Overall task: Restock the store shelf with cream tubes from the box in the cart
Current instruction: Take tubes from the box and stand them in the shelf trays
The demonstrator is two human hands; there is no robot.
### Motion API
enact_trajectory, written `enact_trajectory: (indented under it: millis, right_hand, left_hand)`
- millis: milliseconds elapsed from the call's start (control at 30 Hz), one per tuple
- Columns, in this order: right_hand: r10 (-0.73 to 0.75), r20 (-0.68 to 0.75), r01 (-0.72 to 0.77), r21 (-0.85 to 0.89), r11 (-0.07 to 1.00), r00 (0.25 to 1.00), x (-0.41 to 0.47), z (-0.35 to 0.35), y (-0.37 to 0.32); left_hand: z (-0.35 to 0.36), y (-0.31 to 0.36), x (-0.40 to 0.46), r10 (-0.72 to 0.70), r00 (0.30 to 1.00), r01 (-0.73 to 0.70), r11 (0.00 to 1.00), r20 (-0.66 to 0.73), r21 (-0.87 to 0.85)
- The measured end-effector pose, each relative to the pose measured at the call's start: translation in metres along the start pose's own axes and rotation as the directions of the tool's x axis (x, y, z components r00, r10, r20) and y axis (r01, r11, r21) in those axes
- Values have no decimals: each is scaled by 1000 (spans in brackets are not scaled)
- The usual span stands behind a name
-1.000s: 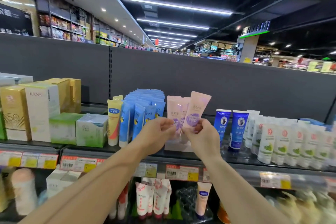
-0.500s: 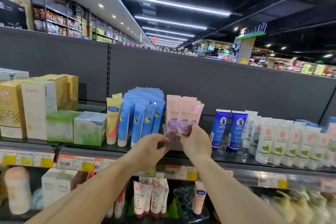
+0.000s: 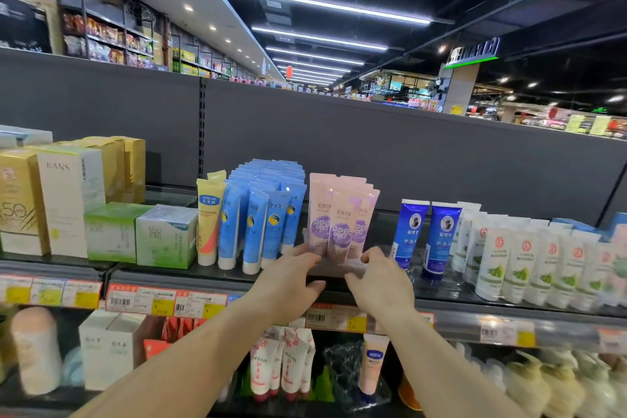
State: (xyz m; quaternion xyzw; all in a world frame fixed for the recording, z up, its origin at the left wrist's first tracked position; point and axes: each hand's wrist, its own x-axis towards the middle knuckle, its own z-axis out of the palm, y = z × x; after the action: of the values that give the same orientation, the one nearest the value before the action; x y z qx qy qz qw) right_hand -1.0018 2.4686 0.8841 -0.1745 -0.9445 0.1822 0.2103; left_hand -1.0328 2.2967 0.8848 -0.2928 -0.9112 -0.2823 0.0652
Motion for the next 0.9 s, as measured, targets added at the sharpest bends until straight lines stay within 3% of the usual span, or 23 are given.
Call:
enact_trajectory:
  millis: [100,333,433,667,900]
  right_hand:
    - [-35,-4,35,32,999,999,-4,4,9]
    - [-79,-63,80,19,997,995,-10,5,12]
    - [-53,-123,65,92,994,991,-8,4,2]
    - [28,-49,-23,94,995,998,5,8,-19]
    - [-5,-9,6,62,998,1000,10,3,-20]
  left_hand:
    - [4,3,-1,5,998,-7,999,56,41]
    - [4,1,-1,8,1000,-11,996,27,86]
    - [5,3,-2,3,1000,-4,994,10,106]
    - [5,1,-1,12,1000,-12,994,-4,112]
    - [1,-3,0,0,1000,-3,996,30,87]
